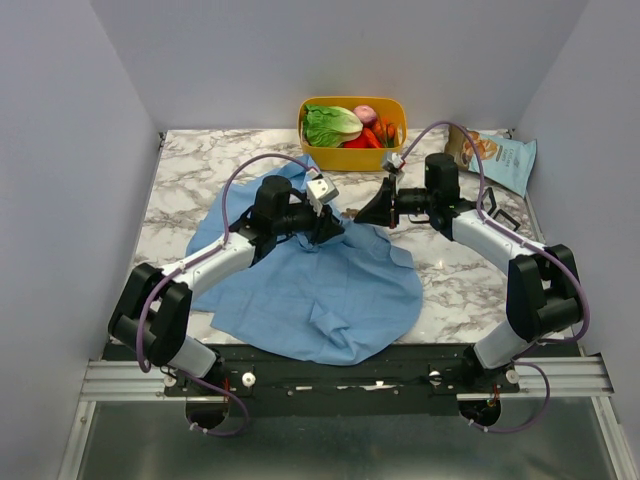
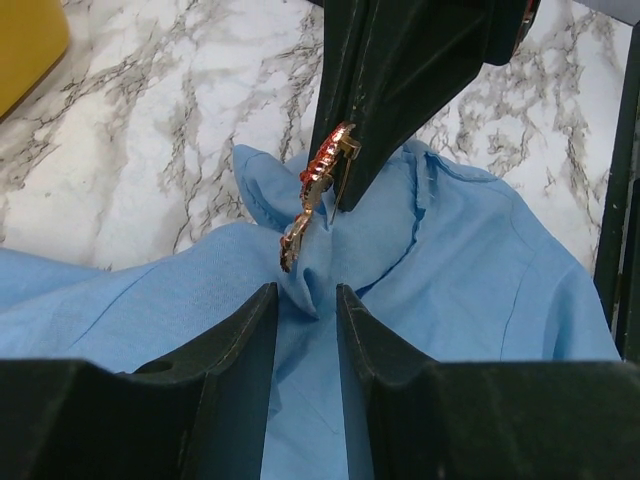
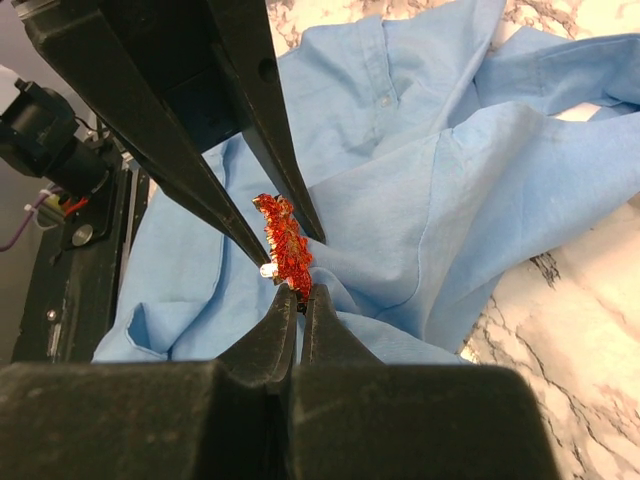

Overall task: Remove the brooch from the garment
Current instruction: Remove the brooch from the clothes.

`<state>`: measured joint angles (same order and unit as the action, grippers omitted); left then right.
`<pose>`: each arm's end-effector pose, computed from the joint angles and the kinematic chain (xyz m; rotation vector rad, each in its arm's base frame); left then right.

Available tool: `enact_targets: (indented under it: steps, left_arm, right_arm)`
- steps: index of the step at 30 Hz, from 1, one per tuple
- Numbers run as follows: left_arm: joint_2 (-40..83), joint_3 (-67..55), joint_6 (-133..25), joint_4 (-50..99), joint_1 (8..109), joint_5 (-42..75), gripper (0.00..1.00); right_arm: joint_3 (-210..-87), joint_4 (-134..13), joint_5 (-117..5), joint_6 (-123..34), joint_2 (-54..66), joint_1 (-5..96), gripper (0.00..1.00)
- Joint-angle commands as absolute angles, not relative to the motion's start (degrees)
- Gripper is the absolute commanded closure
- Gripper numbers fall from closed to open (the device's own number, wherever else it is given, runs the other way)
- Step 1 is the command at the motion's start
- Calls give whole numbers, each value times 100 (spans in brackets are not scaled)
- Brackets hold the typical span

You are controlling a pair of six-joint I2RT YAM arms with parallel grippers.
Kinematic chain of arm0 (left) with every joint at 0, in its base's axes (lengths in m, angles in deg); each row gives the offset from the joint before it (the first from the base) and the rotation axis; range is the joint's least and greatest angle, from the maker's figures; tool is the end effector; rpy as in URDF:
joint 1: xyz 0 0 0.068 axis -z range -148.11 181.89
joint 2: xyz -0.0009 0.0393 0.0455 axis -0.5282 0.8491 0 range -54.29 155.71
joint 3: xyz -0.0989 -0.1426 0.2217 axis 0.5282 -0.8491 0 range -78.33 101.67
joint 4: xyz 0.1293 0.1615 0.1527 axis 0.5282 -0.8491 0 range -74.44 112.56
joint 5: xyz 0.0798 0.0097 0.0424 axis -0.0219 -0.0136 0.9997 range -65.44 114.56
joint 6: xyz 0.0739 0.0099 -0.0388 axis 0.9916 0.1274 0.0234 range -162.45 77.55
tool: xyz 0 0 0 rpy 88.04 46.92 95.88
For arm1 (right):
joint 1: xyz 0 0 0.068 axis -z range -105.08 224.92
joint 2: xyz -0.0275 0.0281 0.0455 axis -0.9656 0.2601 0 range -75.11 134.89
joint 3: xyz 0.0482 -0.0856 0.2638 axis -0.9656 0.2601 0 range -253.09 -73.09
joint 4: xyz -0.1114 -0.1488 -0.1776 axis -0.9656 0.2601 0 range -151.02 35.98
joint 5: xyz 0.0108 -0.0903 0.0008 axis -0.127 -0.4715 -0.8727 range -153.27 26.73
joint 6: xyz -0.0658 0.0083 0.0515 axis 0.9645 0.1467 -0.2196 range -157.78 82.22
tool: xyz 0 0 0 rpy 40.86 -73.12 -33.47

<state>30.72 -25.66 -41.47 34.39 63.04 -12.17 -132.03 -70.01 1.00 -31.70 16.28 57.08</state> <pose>0.2818 -0.2219 0.2609 0.9582 1.7262 -0.9642 0.3212 0.1730 0.2658 -1.0851 1.5870 1.2303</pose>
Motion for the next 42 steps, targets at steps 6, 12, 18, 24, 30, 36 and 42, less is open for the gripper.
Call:
enact_targets:
  steps: [6, 12, 18, 24, 30, 36, 42]
  left_arm:
    - [2789, -2103, -4271, 3189, 5976, -2279, 62]
    - [2542, -1926, -3972, 2976, 5562, -2256, 62]
    - [2849, -2067, -4033, 3466, 5518, -1579, 62]
    - [3701, -1778, -3928, 3601, 5526, -1226, 63]
    - [4116, -1864, -4094, 3951, 5597, -1428, 64]
    - [3659, -2418, -4849, 4584, 5597, -2025, 69]
    - [3377, -2735, -5527, 5288, 5641, -2422, 71]
  right_arm:
    - [-13145, -7455, 458, -3436, 1735, 5690, 99]
    - [-13172, -7455, 502, -3471, 1779, 5682, 99]
    - [-13216, -7491, 616, -3611, 1726, 5682, 99]
    - [-13409, -7534, 924, -3971, 1744, 5682, 99]
    - [-13471, -7718, 837, -4033, 1796, 5682, 99]
    - [-13374, -8114, 538, -4200, 1989, 5682, 99]
    - [-13365, -8605, 432, -4621, 2314, 5682, 99]
